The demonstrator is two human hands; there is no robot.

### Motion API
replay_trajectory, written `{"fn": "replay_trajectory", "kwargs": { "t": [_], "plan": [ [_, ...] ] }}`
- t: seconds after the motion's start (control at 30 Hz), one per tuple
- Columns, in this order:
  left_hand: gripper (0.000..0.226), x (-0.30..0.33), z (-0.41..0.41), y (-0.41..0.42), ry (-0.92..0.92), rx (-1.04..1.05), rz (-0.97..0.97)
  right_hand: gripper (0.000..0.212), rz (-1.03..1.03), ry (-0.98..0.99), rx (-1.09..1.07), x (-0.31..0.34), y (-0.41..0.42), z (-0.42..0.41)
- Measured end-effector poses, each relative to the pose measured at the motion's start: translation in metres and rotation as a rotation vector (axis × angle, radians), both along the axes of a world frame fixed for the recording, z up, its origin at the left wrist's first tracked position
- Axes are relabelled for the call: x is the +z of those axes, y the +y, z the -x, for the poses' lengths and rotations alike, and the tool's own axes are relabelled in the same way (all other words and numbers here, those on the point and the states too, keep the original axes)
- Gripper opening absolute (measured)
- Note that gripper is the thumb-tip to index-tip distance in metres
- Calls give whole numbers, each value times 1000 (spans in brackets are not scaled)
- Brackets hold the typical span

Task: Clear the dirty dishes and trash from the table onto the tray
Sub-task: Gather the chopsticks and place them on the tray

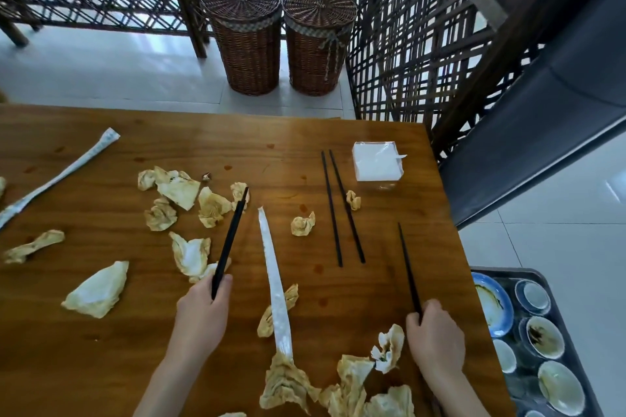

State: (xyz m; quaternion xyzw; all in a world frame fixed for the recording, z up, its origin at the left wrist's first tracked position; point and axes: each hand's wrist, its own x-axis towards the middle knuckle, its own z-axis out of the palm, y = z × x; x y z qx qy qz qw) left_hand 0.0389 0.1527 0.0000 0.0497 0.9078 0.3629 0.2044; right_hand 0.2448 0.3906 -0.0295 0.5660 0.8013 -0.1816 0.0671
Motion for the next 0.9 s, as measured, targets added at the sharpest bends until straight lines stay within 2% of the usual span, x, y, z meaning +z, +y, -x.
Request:
{"fn": "replay_trajectory", "kwargs": {
  "t": [0.17, 0.27, 0.5, 0.8, 0.9],
  "plan": [
    [24, -7, 16, -7, -32, 6, 9, 10, -32, 199, 76, 12, 12, 67],
    [27, -11, 19, -10, -56, 11, -3, 19, -13, 201, 162, 8, 14, 118],
    [27, -7, 32, -12, -70, 4, -29, 33, 44, 185, 161, -6, 11, 203],
    [22, -2, 53, -10, -50, -21, -39, 56, 23, 128, 33, -18, 23, 218],
    [23, -3, 56, -12, -52, -18, -32, 57, 5, 98, 25, -20, 23, 220]
  ]
}}
